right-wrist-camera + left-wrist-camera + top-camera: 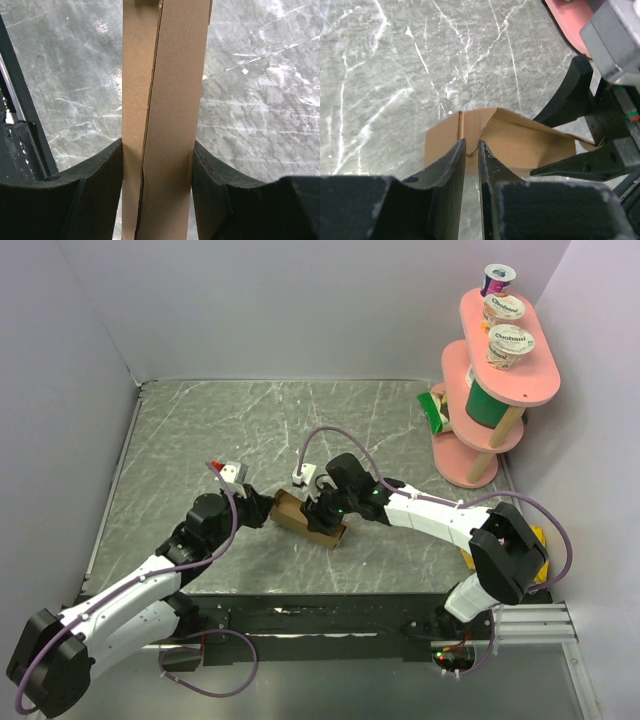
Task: Fold the paper box
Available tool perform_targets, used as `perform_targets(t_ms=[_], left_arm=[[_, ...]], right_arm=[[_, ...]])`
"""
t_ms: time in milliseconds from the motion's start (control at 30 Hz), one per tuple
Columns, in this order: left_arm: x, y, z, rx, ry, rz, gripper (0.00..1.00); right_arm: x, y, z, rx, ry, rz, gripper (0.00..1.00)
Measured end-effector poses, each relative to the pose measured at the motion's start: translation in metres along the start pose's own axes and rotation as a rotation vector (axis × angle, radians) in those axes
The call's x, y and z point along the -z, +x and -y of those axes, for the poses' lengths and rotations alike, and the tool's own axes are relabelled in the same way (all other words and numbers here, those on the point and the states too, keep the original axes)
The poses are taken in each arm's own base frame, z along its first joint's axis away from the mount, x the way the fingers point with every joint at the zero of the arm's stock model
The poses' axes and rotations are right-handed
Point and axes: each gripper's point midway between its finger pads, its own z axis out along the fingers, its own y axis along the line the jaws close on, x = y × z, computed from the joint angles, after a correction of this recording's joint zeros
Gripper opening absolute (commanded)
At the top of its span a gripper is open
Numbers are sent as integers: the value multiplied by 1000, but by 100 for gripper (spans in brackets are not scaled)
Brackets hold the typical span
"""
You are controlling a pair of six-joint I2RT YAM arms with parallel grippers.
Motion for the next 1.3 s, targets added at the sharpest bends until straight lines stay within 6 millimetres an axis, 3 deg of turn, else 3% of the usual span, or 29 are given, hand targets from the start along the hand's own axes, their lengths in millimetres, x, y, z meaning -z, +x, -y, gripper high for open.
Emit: perform_targets(t_ms=[200,533,633,933,1300], left_arm=[[1,1,-3,-55,-1,3,24],[7,-2,-3,-91,7,15,44],[12,-8,3,-92,38,43,46],[-6,13,-6,-120,7,-54,43],[-17,8,-8,-145,-13,-57,36]], right_arm=[[0,0,2,3,9,0,45],[0,0,3,3,18,-1,45],[0,0,4,3,20,-1,44],[0,0,4,4,22,0,44],[-1,-1,4,4,22,1,44]])
